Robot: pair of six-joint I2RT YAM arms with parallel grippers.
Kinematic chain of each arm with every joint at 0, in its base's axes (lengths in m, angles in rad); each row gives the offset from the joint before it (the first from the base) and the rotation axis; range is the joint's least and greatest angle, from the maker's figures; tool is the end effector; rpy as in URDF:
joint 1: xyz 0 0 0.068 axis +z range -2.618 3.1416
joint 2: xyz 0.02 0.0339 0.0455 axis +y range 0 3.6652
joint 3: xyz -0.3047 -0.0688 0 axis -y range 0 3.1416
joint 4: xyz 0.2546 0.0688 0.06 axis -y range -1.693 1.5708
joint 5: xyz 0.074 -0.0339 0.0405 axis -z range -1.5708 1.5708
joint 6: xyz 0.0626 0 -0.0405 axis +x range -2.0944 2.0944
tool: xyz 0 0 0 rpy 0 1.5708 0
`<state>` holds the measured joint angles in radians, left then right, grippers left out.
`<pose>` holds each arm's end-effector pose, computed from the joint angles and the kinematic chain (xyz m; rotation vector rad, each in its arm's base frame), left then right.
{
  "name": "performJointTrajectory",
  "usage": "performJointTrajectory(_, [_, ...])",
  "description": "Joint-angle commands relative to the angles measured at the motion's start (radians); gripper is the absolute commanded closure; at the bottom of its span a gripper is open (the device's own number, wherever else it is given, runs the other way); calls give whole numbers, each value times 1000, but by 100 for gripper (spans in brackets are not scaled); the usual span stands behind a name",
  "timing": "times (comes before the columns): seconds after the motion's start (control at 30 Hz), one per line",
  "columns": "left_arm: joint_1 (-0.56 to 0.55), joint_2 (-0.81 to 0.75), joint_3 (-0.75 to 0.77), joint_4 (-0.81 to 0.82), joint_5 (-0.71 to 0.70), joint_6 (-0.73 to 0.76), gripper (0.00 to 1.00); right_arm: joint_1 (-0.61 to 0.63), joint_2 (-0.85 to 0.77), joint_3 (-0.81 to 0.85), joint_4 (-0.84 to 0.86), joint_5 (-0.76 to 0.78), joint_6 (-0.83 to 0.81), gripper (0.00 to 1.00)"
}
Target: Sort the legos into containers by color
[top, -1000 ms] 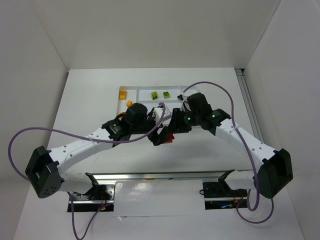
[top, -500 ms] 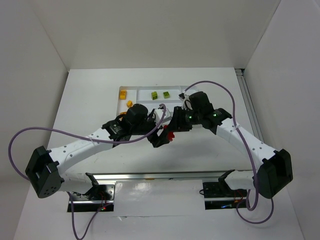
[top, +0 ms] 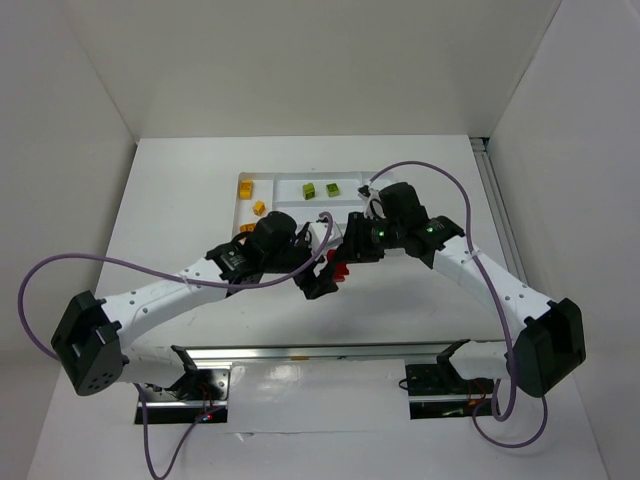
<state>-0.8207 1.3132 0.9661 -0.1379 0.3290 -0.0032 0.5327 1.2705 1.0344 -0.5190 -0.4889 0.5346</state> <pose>0.2034 -0.2480 0.3158 1.0404 1.8663 -0.8370 0.2311 0.1704 0.3148 -0.2634 2.4658 1.0714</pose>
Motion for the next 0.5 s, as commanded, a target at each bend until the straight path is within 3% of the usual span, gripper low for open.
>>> performJointTrajectory(0.0, [-5, -15, -13, 55, 30, -3, 11, -7, -10, 21, 50, -23, 7, 85])
performJointTrajectory(0.07, [-5, -15, -13, 55, 30, -3, 9, -7, -10, 21, 50, -23, 7, 85])
performJointTrajectory(0.47, [-5, 6, -1, 78, 33, 6, 25, -7, -10, 21, 50, -33, 7, 85])
